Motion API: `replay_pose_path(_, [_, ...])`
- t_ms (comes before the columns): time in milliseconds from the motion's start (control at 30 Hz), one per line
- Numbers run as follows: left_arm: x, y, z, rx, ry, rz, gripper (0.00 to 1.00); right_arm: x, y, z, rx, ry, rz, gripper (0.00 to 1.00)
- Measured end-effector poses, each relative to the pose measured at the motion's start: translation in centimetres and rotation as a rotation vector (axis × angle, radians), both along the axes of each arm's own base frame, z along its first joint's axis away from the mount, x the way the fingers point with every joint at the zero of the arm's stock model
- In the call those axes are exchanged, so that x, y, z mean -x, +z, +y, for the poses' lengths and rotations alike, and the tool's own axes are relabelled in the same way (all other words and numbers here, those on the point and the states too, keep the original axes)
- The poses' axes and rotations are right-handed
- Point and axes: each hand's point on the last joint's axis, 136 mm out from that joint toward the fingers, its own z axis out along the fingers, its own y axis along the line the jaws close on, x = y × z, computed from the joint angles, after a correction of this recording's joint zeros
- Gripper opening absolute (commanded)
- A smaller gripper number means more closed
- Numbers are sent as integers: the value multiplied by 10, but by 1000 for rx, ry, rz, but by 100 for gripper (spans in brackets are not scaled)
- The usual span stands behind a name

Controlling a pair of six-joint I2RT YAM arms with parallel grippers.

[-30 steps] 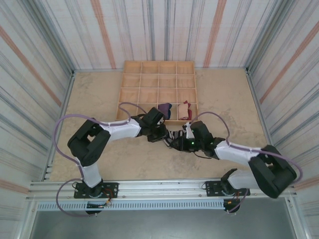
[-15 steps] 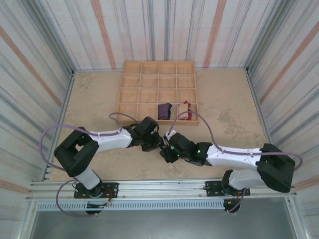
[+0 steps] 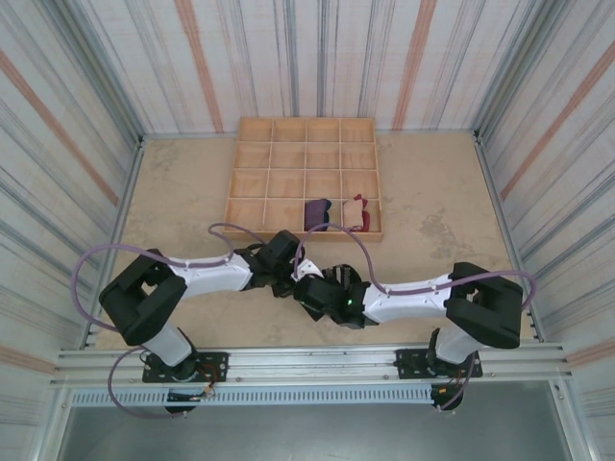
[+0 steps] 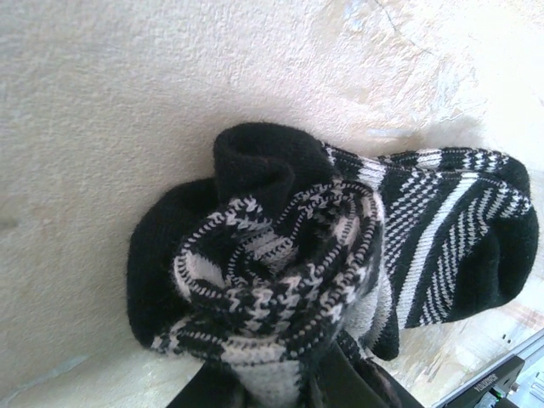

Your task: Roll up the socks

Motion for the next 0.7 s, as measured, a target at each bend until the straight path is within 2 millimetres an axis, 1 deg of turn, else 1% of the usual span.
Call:
replay_pose_path(100, [0, 1, 2, -1, 3, -5, 3, 0, 0, 0, 0, -5, -8, 19])
replay_pose_path(233, [-1, 1, 6, -4, 12, -8, 3, 1, -2, 2, -24, 1, -11, 7])
replay_pose_path(300, [-2, 1, 7, -1, 17, -6, 5, 1, -2, 2, -42, -2, -15, 2])
replay_pose_path(367, [-2, 1, 7, 2, 17, -2, 12, 2, -3, 2, -64, 0, -11, 0])
replay_pose_path(433, [-2, 1, 8, 3, 17, -1, 22, 2, -2, 2, -90, -1, -2, 0])
replay_pose_path(500, [0, 3, 10, 4, 17, 1, 42, 2, -3, -1, -132, -4, 27, 0])
replay_pose_path(567, [3, 8, 13, 10, 10, -2, 57, 2, -6, -7, -181, -4, 72, 0])
replay_pose_path(600, [3, 12, 16, 16, 13, -7, 62, 0, -6, -11, -217, -11, 101, 0])
replay_pose_path(700, [-4, 27, 22, 42, 17, -40, 66, -7, -5, -26, -328, -39, 184, 0])
